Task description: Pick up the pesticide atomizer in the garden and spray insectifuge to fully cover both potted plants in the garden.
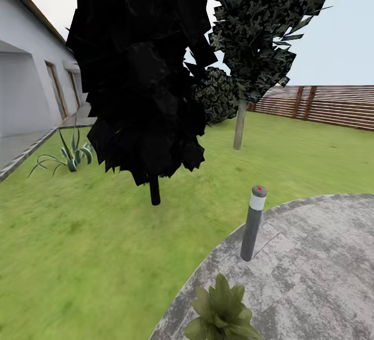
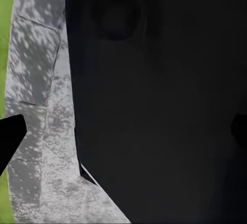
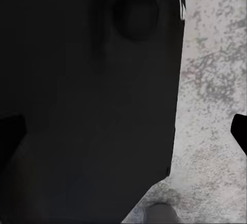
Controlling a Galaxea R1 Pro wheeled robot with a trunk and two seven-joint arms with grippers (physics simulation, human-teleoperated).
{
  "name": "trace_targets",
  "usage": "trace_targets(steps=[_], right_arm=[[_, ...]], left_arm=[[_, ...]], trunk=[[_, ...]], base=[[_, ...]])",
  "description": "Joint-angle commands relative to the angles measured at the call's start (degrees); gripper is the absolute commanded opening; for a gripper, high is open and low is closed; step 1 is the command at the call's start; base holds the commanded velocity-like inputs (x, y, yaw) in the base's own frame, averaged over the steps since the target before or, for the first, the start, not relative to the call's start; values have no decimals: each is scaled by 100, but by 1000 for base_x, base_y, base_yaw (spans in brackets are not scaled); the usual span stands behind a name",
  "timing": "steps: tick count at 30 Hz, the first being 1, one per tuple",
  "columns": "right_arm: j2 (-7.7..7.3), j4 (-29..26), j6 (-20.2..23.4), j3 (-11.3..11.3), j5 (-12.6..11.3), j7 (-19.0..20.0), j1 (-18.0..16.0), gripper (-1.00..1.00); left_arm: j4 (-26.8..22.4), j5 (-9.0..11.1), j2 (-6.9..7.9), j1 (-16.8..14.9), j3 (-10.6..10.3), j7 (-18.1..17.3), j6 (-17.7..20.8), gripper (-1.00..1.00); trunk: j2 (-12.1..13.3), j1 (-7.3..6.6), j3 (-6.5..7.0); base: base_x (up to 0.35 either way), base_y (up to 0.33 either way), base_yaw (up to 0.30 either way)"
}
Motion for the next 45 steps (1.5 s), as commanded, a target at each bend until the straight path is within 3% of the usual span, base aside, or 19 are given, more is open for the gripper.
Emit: trace_targets(steps=[1,4,10,20,21,23,28,35,39,45], right_arm=[[33,-33,33,-3,-33,-16,-34,100],[119,-131,118,3,-84,-17,-133,100],[146,-249,152,-9,-100,1,-317,100],[-124,-497,21,0,-80,-34,-370,100],[-305,-1023,-320,0,-79,-35,-370,100],[-438,-1420,-518,-6,-79,-35,-370,100],[-612,-2299,-1170,-46,-96,-35,-370,100],[-617,-2971,-1616,-32,-98,2,-378,100],[-616,-2961,-1624,-21,-77,-18,-378,100],[-615,-2954,-1626,-29,-71,-26,-378,100]], left_arm=[[-33,22,-33,33,28,-33,8,100],[24,16,-86,131,27,-120,68,100],[-37,70,-97,176,131,-141,140,100],[-309,40,42,80,91,-70,7,100],[-1612,27,55,65,89,-66,-251,100],[-1801,0,65,-53,87,-63,-571,100],[-1888,-31,65,-525,73,-62,-1095,100],[-1894,34,55,-997,83,-53,-1519,100],[-1853,28,65,-979,93,-53,-1809,100],[-1822,35,131,-946,104,-53,-1930,100]], trunk=[[-2,0,-3],[-2,0,-3],[-2,0,-3],[-2,0,-3],[-2,0,-3],[-2,0,-3],[-2,0,-3],[-2,0,-4],[-2,0,-18],[-2,0,-50]], base=[[0,0,0],[0,0,0],[0,0,0],[0,0,0],[0,0,0],[0,0,0],[0,0,0],[0,0,1],[0,0,114],[0,0,205]])
